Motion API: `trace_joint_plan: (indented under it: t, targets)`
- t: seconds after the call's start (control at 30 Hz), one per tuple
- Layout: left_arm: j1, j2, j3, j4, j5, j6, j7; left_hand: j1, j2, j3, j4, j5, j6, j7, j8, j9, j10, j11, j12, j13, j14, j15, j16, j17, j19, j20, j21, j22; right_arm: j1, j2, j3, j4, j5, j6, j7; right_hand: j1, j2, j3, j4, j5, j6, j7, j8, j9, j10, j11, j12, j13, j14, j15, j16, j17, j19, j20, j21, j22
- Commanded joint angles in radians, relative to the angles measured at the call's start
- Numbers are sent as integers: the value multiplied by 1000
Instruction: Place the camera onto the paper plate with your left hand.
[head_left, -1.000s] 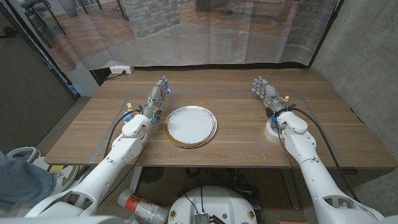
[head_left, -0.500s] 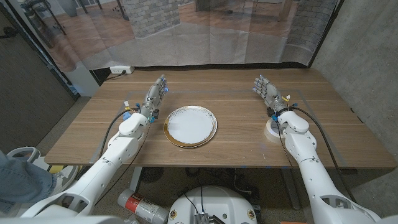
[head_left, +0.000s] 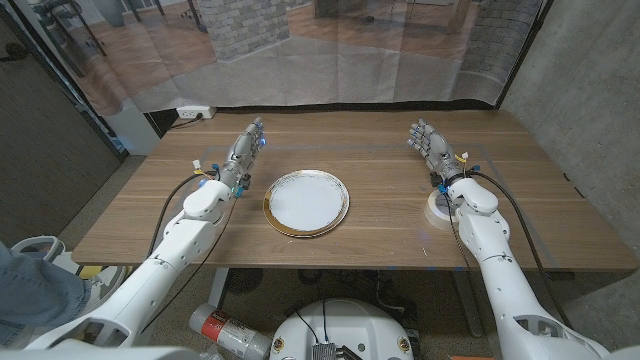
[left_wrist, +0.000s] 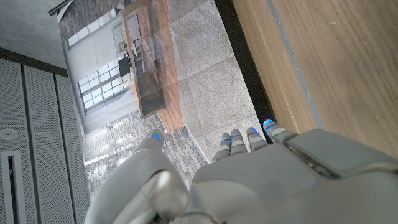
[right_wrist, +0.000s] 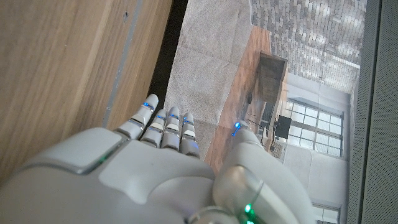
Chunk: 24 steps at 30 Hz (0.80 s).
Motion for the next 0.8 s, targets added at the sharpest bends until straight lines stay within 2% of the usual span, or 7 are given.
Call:
trace_joint_plan:
  t: [0.03,0.8]
  targets:
    - [48,35,-27,-56,24,-28,14,10,3,2,-3,-2,12,4,3,3,14,-5,6,2,8,2,7,3,4,5,7,4,-20,8,6,-29,-6,-12,-12,3,1,3,-2,2,3,-6,4,4,8,1,6,3,5,1,4,5,8,-30,-6,6]
    - [99,59,-80,-74,23,-102,-1,16,5,-2,-6,-6,33,4,6,3,37,-4,9,2,28,1,9,3,14,11,8,4,-31,3,6,-57,-24,-48,-38,2,2,2,-5,2,5,-6,4,4,11,1,7,3,6,0,4,5,11,-29,-14,6]
